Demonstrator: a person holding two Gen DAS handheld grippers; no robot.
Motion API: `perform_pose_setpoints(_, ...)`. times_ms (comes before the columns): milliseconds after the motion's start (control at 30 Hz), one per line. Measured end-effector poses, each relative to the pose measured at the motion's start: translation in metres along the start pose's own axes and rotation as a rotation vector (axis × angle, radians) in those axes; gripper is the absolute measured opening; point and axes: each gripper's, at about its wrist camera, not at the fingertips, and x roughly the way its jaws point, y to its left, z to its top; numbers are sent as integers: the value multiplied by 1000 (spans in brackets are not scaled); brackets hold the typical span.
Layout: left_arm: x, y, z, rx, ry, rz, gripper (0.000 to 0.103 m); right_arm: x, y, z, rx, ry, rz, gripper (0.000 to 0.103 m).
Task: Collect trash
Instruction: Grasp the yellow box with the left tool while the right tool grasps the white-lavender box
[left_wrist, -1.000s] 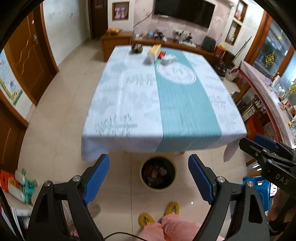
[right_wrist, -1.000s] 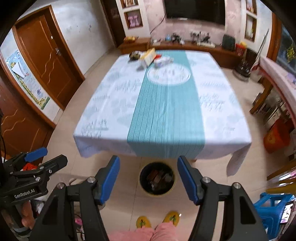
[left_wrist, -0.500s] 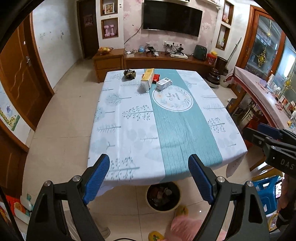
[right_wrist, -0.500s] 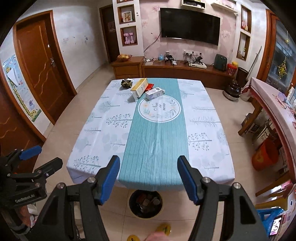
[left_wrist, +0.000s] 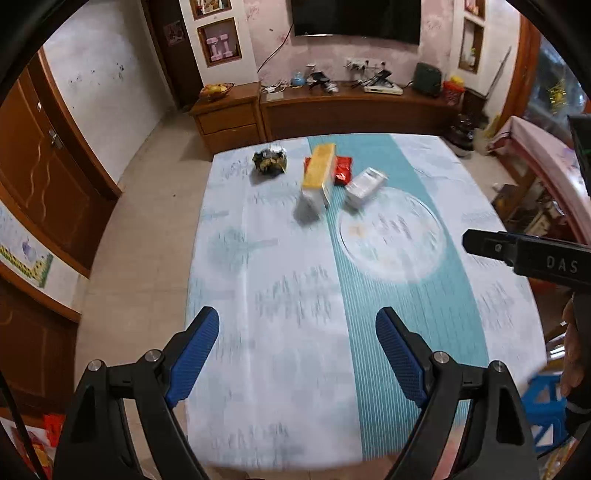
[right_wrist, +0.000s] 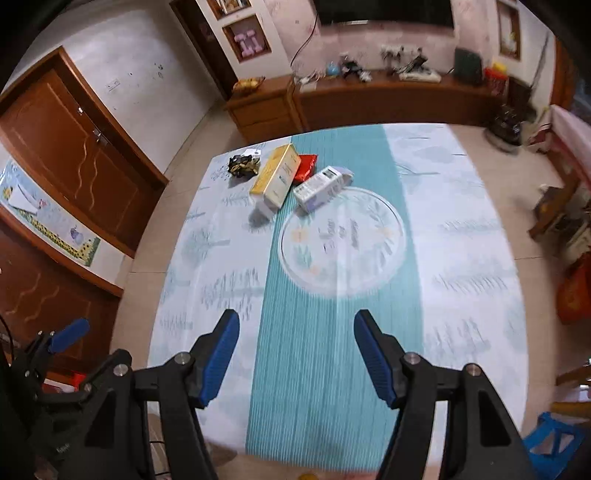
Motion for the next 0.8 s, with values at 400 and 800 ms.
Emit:
perform_pose_setpoints(400,145,-20,143,-94,137,12,86,156,-51,144,232,206,70,65)
perform_pose_setpoints(800,213,0,159,-160,239,32,86,249,-50,172,329,337,-26,64)
